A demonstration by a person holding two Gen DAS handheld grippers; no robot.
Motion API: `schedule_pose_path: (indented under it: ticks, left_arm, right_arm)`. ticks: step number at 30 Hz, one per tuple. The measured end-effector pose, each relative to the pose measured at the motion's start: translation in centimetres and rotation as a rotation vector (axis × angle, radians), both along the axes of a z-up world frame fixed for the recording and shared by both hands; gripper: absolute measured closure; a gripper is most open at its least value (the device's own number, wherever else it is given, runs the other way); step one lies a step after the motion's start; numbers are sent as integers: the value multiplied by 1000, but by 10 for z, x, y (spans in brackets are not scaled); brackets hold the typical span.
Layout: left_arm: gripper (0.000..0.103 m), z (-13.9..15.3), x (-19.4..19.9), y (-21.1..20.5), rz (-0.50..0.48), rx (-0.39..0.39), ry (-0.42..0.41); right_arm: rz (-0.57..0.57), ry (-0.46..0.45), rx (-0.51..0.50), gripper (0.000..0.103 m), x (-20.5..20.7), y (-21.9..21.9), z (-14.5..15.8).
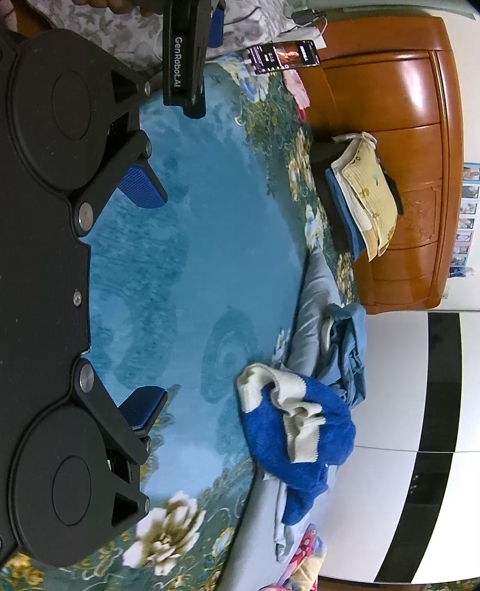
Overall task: Fold clothes
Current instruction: 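Move both tools toward the blue-and-white sweater on the pillow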
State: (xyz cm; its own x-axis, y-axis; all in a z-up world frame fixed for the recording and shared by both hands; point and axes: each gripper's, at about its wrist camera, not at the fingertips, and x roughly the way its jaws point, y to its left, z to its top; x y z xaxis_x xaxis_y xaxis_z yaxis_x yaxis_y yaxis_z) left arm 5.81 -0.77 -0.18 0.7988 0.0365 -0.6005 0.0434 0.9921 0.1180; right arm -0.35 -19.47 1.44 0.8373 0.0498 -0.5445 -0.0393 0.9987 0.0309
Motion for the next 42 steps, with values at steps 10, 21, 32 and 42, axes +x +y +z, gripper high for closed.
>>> schedule_pose_path:
  ticks: [10,21,32,42]
  left_arm:
    - [0,-6,41,-2,0,-11,19]
    - [0,-7,81,2,48,-58,11]
    - [0,-4,113,2,49,-113,-27]
    - [0,-12,145,-6,41,-132,15]
  right_arm:
    - [-7,-37,31,1,37,-16,-4]
    - [-19,-53,48,1,77,-32,-9]
    - [-9,-64,44,1,111,-42,-14]
    - [19,-53,-18,1,145,-45,-17]
